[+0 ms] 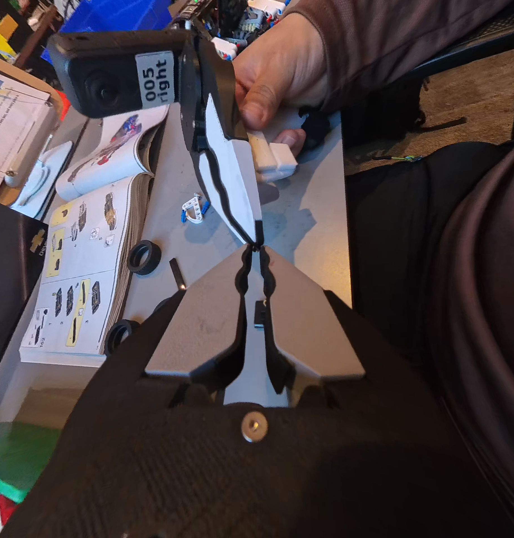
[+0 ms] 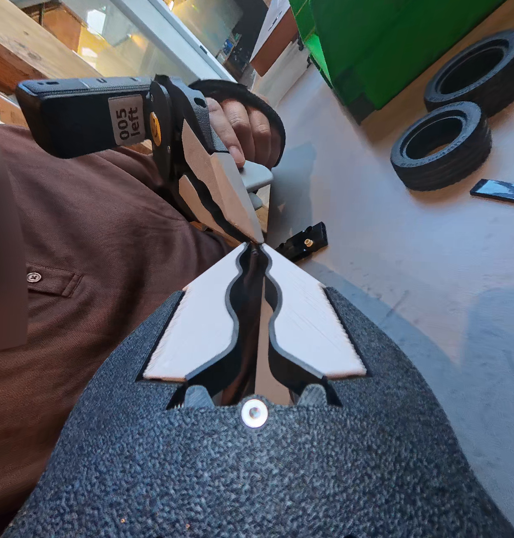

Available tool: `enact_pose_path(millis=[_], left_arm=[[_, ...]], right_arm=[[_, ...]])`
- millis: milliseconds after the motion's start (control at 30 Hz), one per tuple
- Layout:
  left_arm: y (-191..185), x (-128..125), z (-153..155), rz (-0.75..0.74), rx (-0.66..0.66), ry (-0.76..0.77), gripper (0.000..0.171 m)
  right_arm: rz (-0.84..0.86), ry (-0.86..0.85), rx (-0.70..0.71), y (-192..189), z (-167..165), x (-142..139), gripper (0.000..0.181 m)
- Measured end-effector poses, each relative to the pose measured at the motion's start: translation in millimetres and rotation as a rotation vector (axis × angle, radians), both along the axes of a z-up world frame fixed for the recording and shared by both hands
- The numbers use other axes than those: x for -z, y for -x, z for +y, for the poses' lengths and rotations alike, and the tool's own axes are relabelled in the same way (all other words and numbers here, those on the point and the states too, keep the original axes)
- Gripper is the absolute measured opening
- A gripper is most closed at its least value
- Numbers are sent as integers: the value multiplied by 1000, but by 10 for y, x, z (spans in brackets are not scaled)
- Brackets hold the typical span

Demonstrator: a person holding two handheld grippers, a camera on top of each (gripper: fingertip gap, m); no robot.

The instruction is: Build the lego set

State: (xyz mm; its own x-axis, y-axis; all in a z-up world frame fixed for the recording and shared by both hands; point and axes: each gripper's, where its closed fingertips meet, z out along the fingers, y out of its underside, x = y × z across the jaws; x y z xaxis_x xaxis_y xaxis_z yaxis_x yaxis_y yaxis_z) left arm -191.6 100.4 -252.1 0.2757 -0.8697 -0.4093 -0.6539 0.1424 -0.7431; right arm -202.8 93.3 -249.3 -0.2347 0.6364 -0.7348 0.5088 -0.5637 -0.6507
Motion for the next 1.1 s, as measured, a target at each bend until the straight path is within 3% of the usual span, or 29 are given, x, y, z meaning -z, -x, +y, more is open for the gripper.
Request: enact_pose_path(millis=[67,233,467,833,1100], left_arm=[[20,2,26,-15,-26,6,3],[63,-49,-4,-172,-43,152,2],[53,-120,-84,-280,3,245,2],[22,-118,-126,-295,20,243,2],[13,-222,-137,-404,44,289,2]], right_arm=[[5,-83,41,1,42,-2,6],[55,-481,121,-61,69,-126,5],[33,-908,110,-11,-61,-136,7],[10,-991,108,-11,-65,-93,4],[60,-916,134,-11,-77,-198,4]])
